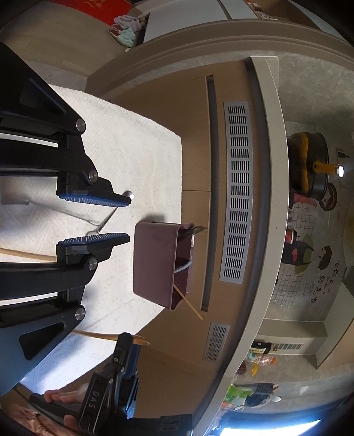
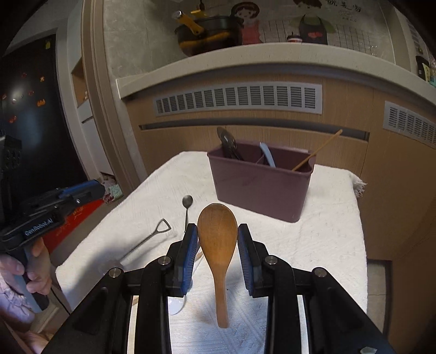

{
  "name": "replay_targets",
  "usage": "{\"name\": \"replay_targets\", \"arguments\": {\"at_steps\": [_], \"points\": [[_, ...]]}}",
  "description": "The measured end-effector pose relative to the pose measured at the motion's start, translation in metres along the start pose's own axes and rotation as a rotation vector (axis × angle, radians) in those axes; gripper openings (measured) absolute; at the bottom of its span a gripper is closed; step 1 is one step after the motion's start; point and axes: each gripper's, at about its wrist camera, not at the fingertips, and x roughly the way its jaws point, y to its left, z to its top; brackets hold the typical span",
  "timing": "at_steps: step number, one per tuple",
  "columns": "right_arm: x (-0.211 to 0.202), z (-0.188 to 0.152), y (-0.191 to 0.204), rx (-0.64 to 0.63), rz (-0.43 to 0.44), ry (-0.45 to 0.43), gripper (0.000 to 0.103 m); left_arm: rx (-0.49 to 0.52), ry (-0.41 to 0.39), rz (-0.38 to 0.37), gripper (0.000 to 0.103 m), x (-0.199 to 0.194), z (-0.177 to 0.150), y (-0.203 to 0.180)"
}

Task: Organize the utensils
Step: 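Lift the wooden spoon with the right tool while the left tool grasps the shovel spatula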

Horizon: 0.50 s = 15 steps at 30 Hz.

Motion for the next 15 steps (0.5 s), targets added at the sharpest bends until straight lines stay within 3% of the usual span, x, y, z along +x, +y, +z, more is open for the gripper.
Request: {"name": "replay_targets", "arguments": {"at_steps": [7, 11, 15], "points": [[0.001, -0.002, -0.001, -0.013, -0.031, 0.011, 0.027, -0.008, 0.179, -0.008, 0.023, 0.021, -0.019, 0.014], [0.001, -0.006, -0.005, 0.001, -0.034, 0.022, 0.027, 0.0, 0.302, -0.057, 0.033, 0.036, -0.047, 0.016], [0.0, -0.012, -0.004, -0.008, -0.04, 0.028, 0.027, 0.031, 0.366, -0.069, 0.044, 0.037, -0.078, 0.011]]}}
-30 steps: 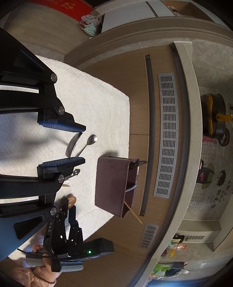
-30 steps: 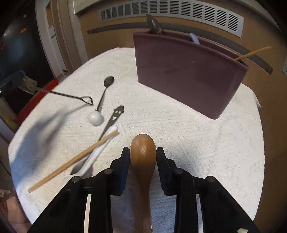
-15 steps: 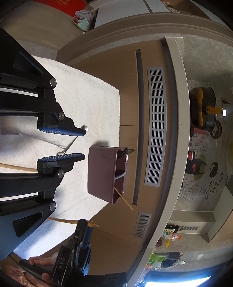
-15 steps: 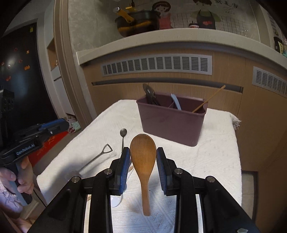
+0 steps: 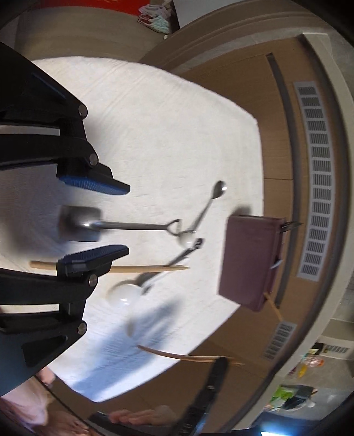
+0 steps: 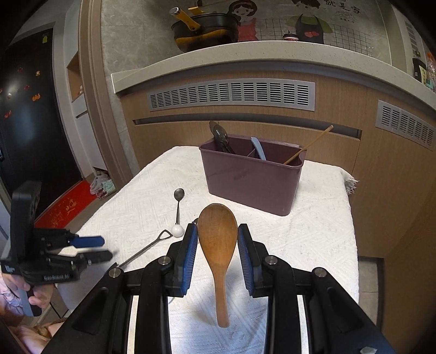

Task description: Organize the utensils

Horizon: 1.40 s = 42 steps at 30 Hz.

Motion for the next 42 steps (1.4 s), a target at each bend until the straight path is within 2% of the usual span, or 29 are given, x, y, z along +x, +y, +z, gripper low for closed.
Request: {"name": "replay_targets", "arguments": {"at_steps": [3, 7, 9, 14, 16, 18, 21, 23, 28, 32, 34, 37, 40, 42], "points": [[0.003, -0.003, 0.002, -0.005, 0.002, 0.01, 0.027, 0.034, 0.041, 0.029, 0.045, 0.013, -0.009, -0.006], [0.005, -0.004, 0.007, -0.02, 0.001, 0.018, 0.027, 0.065, 0.09, 0.013, 0.043, 0.029, 0.01, -0.008], [0.005, -0.005, 0.008, -0.027, -0.002, 0.02, 0.027, 0.104, 0.142, 0.001, 0.032, 0.039, 0.026, -0.009], [0.003, -0.005, 0.009, -0.035, -0.01, 0.019, 0.027, 0.197, 0.306, -0.005, 0.021, 0.071, 0.045, -0.018], [0.003, -0.006, 0.009, -0.032, -0.013, 0.015, 0.027, 0.21, 0.31, 0.002, 0.02, 0.076, 0.051, -0.022], [0.003, -0.007, 0.008, -0.024, -0.014, 0.011, 0.027, 0.185, 0.285, 0.008, 0.007, 0.079, 0.055, -0.022], [0.001, -0.009, 0.006, -0.013, -0.013, 0.003, 0.027, 0.109, 0.173, 0.02, 0.005, 0.07, 0.051, -0.019], [-0.001, -0.01, 0.005, -0.002, -0.01, -0.002, 0.027, 0.049, 0.083, 0.003, 0.005, 0.057, 0.046, -0.017], [-0.007, -0.011, -0.002, 0.041, -0.004, -0.019, 0.027, -0.078, -0.067, -0.062, 0.005, 0.026, 0.045, -0.011], [-0.011, -0.007, -0.005, 0.063, 0.009, -0.038, 0.027, -0.066, -0.168, -0.078, 0.005, 0.003, 0.065, -0.015], [-0.01, -0.005, -0.004, 0.052, -0.001, -0.04, 0.027, -0.05, -0.178, -0.073, 0.005, 0.002, 0.076, -0.015], [-0.008, -0.005, -0.005, 0.047, -0.01, -0.031, 0.027, 0.008, -0.086, -0.077, 0.007, 0.019, 0.087, -0.018], [-0.008, -0.007, -0.004, 0.037, -0.007, -0.024, 0.027, 0.068, 0.043, -0.102, 0.012, 0.042, 0.087, -0.019], [-0.007, -0.008, -0.004, 0.034, -0.01, -0.023, 0.027, 0.059, 0.097, -0.093, 0.038, 0.056, 0.088, -0.015]]}}
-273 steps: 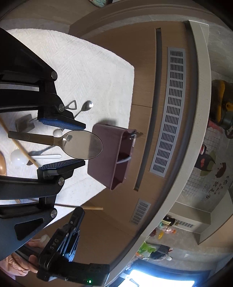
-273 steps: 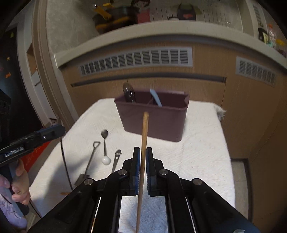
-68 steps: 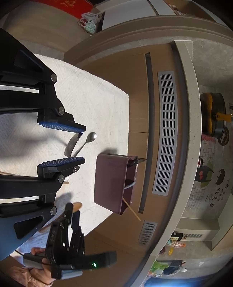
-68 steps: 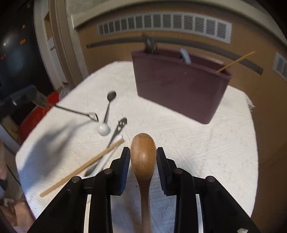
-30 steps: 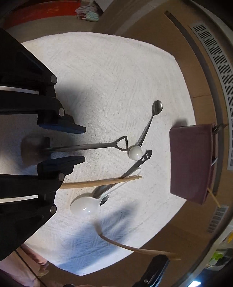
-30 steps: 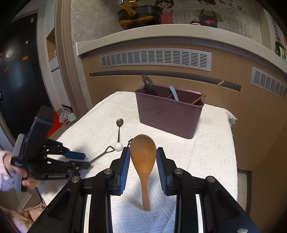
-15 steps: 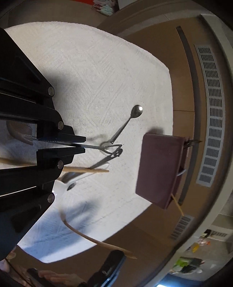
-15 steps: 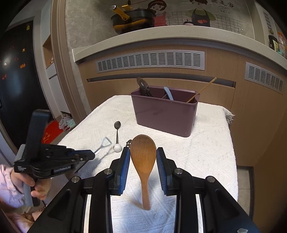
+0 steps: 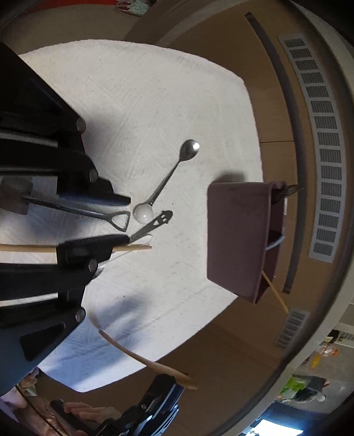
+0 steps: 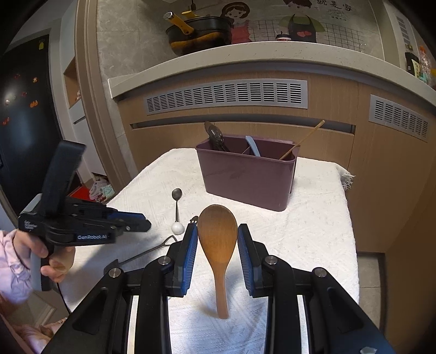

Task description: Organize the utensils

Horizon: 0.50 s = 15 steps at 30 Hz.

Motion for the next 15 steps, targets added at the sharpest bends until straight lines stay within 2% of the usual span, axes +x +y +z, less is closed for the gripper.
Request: {"name": "replay_targets", "arguments": {"at_steps": [2, 5, 10, 15], "points": [[0.001, -0.001, 0.0, 0.006, 0.006, -0.002, 0.027, 0.001, -0.017, 0.031, 0.047, 0.007, 0.0, -0.001], [0.003, -0.001, -0.001, 0.013, 0.007, -0.001, 0.027, -0.007, -0.043, 0.059, 0.047, 0.017, 0.0, -0.006], [0.006, -0.003, -0.003, 0.024, -0.004, -0.001, 0.027, -0.166, -0.091, 0.133, 0.047, 0.038, 0.0, -0.01], [0.004, -0.004, -0.002, 0.02, -0.025, -0.005, 0.027, -0.166, -0.064, 0.228, 0.044, 0.068, 0.006, -0.02]]}}
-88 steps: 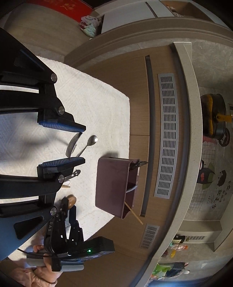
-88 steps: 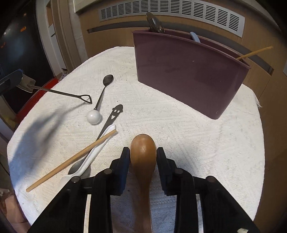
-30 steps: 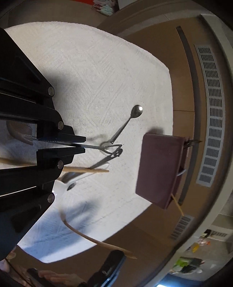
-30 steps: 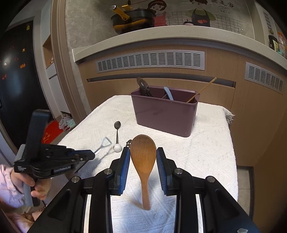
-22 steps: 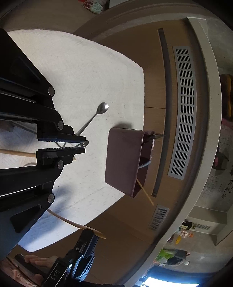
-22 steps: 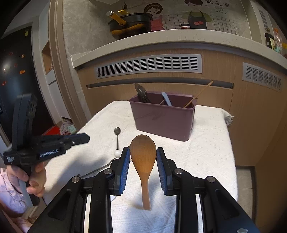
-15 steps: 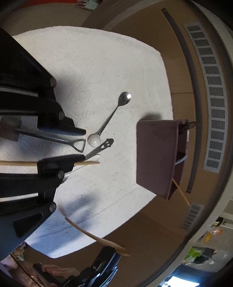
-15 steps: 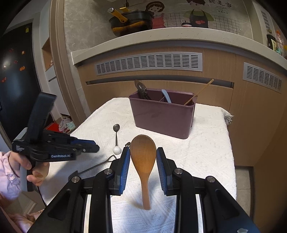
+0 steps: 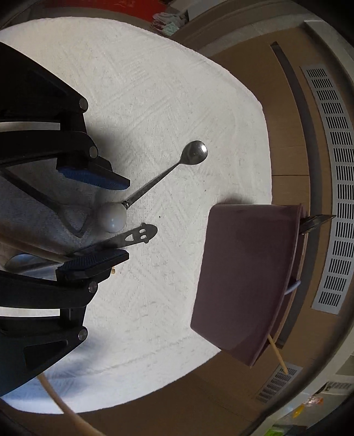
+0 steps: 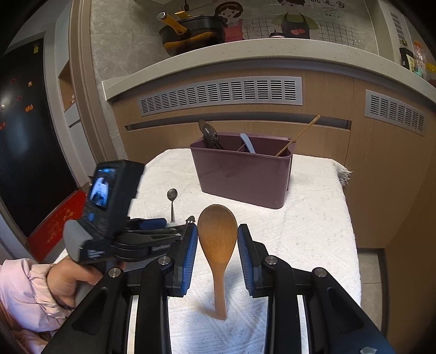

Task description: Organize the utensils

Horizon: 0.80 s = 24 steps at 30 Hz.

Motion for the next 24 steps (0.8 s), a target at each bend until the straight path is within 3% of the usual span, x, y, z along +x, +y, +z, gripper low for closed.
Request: {"name": "replay_targets", "arguments": {"at_steps": [1, 2, 3, 10, 24], "points": [[-0.001, 0.0, 0.001, -0.004, -0.006, -0.002, 0.027, 0.01, -0.018, 0.013, 0.04, -0.001, 0.0, 0.0], [-0.002, 0.0, 0.002, -0.012, -0.015, -0.004, 0.027, 0.025, -0.032, 0.029, 0.028, -0.002, -0.001, 0.0], [-0.002, 0.0, 0.003, -0.018, -0.022, -0.006, 0.027, 0.035, -0.036, 0.031, 0.024, -0.003, -0.001, 0.001], [-0.002, 0.001, 0.003, -0.016, -0.031, -0.004, 0.027, 0.134, -0.171, 0.046, 0.022, -0.05, -0.009, 0.007], [-0.01, 0.008, 0.013, -0.046, -0.036, -0.032, 0.027, 0.126, -0.334, -0.118, 0.022, -0.157, -0.001, 0.036]]}}
